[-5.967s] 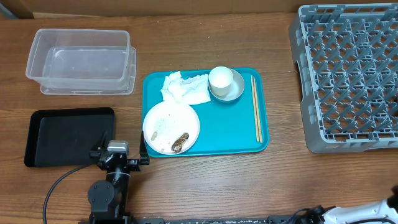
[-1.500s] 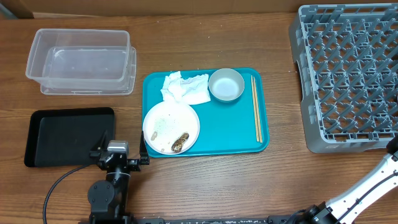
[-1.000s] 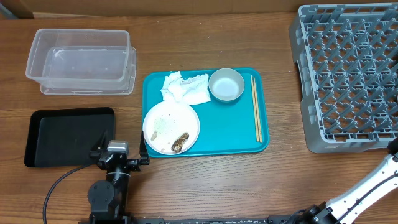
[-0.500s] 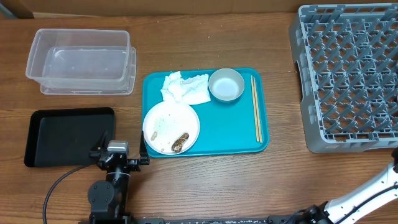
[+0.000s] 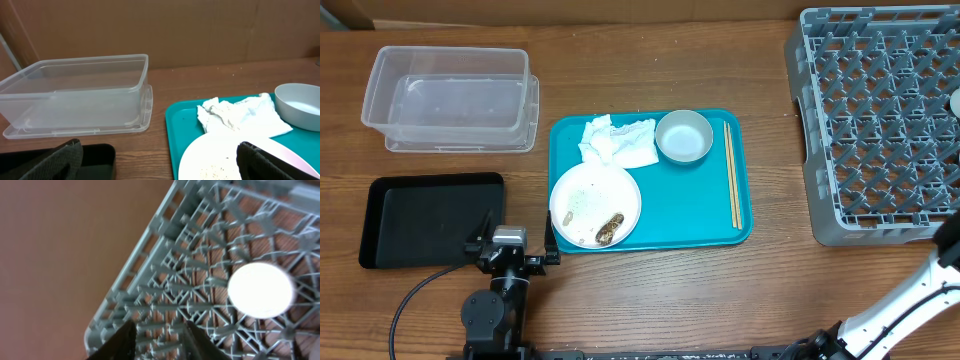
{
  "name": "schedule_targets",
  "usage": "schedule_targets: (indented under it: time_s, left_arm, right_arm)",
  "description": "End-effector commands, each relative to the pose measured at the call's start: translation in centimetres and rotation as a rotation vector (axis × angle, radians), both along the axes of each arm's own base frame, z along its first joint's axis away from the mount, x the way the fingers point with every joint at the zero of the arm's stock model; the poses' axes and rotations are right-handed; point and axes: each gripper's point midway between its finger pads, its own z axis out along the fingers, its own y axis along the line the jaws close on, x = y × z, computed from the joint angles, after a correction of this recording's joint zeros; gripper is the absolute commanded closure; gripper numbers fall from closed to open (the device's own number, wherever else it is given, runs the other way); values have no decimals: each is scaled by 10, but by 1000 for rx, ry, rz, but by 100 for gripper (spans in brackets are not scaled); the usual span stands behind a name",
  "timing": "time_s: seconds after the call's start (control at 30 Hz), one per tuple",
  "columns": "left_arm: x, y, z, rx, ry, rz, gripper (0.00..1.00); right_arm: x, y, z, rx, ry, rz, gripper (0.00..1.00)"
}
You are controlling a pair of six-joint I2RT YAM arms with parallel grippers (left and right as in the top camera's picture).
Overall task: Sort waste into correct bins and load items into the dishwasher
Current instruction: 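Carry the white cup to the dish rack and release it, then move the right gripper to the grey saucer and grasp its rim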
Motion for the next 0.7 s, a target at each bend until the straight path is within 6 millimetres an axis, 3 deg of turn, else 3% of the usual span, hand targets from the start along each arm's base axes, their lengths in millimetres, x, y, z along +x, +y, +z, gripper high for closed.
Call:
schedule_targets:
  time_s: [0.0, 0.07, 0.17, 0.2, 0.3, 0.4, 0.5, 0.67]
  left_arm:
    - [0, 1, 0, 9, -4, 4, 0]
    - [0, 1, 0, 8, -4, 4, 0]
    - [0, 1, 0, 8, -4, 4, 0]
    - [0, 1, 0, 8, -4, 4, 0]
    - [0, 1, 0, 9, -4, 4, 0]
    - [0, 1, 0, 9, -4, 4, 0]
    - [0, 1, 0, 8, -4, 4, 0]
    - [0, 1, 0, 9, -4, 4, 0]
  right_arm:
    - [17, 35, 2, -38, 24, 83, 72]
    - [24, 64, 13, 13, -17, 174, 72]
    - [29, 132, 44, 141, -160, 452, 71]
    - [26, 164, 62, 245, -238, 580, 71]
    - [17, 235, 94, 377, -382, 864, 71]
    - [22, 285, 75, 347, -255, 895, 71]
    - [28, 334, 33, 218, 1, 857, 68]
    - [11, 412, -18, -7, 324, 878, 60]
